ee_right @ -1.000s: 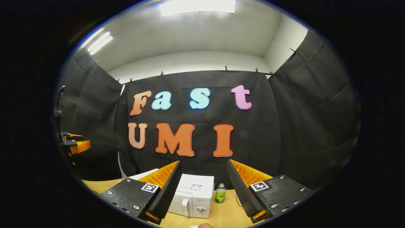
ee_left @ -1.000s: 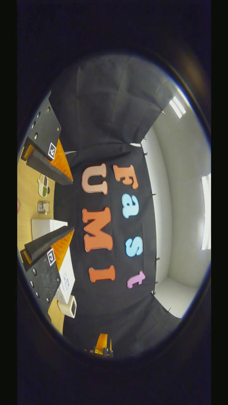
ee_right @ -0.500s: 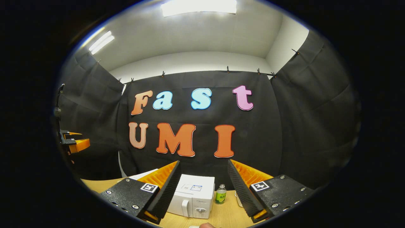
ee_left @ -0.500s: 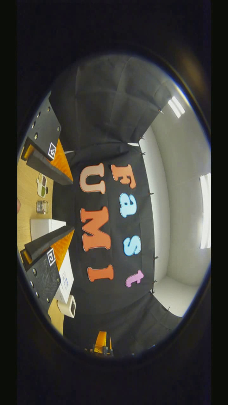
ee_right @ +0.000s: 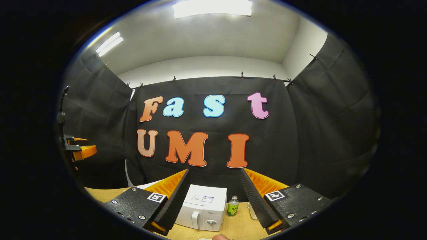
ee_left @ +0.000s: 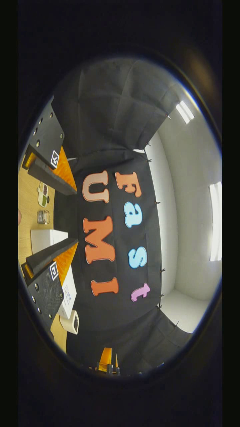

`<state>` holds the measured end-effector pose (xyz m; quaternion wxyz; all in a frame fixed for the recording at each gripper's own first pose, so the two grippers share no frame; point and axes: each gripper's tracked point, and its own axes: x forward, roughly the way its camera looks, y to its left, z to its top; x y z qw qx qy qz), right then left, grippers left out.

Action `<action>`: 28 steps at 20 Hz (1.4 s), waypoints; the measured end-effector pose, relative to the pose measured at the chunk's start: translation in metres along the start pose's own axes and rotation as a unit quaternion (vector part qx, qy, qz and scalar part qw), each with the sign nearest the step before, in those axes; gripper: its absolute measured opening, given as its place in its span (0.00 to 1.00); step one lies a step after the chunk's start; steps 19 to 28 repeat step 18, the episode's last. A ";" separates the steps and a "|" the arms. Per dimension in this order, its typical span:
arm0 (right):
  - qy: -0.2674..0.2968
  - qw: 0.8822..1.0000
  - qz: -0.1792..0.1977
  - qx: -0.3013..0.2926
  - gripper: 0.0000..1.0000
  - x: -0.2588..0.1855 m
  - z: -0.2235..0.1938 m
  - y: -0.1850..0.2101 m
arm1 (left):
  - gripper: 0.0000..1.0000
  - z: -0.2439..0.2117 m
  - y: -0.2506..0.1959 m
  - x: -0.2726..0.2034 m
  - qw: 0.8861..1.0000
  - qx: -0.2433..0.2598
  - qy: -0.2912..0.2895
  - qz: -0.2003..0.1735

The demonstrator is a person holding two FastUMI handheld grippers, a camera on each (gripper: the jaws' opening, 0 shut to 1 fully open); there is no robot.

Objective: Open the microwave oven with the left hand, put the food in, and close the microwave oven.

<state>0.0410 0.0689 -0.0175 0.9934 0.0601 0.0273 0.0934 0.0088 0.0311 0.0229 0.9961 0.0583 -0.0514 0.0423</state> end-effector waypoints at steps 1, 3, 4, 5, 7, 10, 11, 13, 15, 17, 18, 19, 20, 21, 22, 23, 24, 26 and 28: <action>0.000 1.000 0.002 0.001 0.93 0.000 0.000 0.001 | 0.83 0.002 0.000 0.000 1.000 0.000 0.000 0.001; 0.000 1.000 0.003 0.000 0.92 -0.001 0.002 0.001 | 0.85 0.001 0.000 0.002 1.000 -0.002 0.001 0.003; -0.001 1.000 0.003 -0.002 0.93 -0.001 0.002 0.001 | 0.85 0.001 -0.001 0.002 1.000 -0.004 0.001 0.004; -0.001 1.000 0.004 -0.005 0.93 0.000 0.003 0.002 | 0.85 0.000 -0.003 0.002 1.000 -0.006 0.002 0.002; -0.004 1.000 0.006 -0.008 0.93 -0.001 0.004 0.003 | 0.86 0.000 -0.005 0.001 1.000 -0.007 0.002 -0.002; -0.006 1.000 0.012 -0.011 0.93 -0.001 0.004 0.006 | 0.86 0.003 -0.009 0.000 1.000 -0.005 -0.001 -0.005; -0.007 1.000 0.014 -0.012 0.92 -0.001 0.005 0.006 | 0.83 0.004 -0.009 0.001 1.000 -0.006 -0.002 -0.005; -0.008 1.000 0.014 -0.012 0.93 -0.001 0.006 0.006 | 0.85 0.004 -0.009 0.000 1.000 -0.007 -0.003 -0.004; -0.007 1.000 0.014 -0.011 0.93 0.000 0.005 0.006 | 0.86 0.004 -0.009 0.000 1.000 -0.006 -0.003 -0.003; -0.006 1.000 0.017 -0.011 0.92 0.000 0.005 0.007 | 0.85 0.004 -0.011 -0.002 1.000 -0.006 -0.003 -0.006; -0.007 1.000 0.016 -0.011 0.93 0.000 0.005 0.007 | 0.86 0.005 -0.012 -0.002 1.000 -0.006 -0.004 -0.009; -0.007 1.000 0.016 -0.011 0.93 0.000 0.005 0.007 | 0.86 0.005 -0.012 -0.002 1.000 -0.006 -0.004 -0.009; -0.007 1.000 0.016 -0.011 0.93 0.000 0.005 0.007 | 0.86 0.005 -0.012 -0.002 1.000 -0.006 -0.004 -0.009; -0.007 1.000 0.016 -0.011 0.93 0.000 0.005 0.007 | 0.86 0.005 -0.012 -0.002 1.000 -0.006 -0.004 -0.009; -0.007 1.000 0.016 -0.011 0.93 0.000 0.005 0.007 | 0.86 0.005 -0.012 -0.002 1.000 -0.006 -0.004 -0.009; -0.007 1.000 0.016 -0.011 0.93 0.000 0.005 0.007 | 0.86 0.005 -0.012 -0.002 1.000 -0.006 -0.004 -0.009; -0.007 1.000 0.016 -0.011 0.93 0.000 0.005 0.007 | 0.86 0.005 -0.012 -0.002 1.000 -0.006 -0.004 -0.009; -0.007 1.000 0.016 -0.011 0.93 0.000 0.005 0.007 | 0.86 0.005 -0.012 -0.002 1.000 -0.006 -0.004 -0.009; -0.007 1.000 0.016 -0.011 0.93 0.000 0.005 0.007 | 0.86 0.005 -0.012 -0.002 1.000 -0.006 -0.004 -0.009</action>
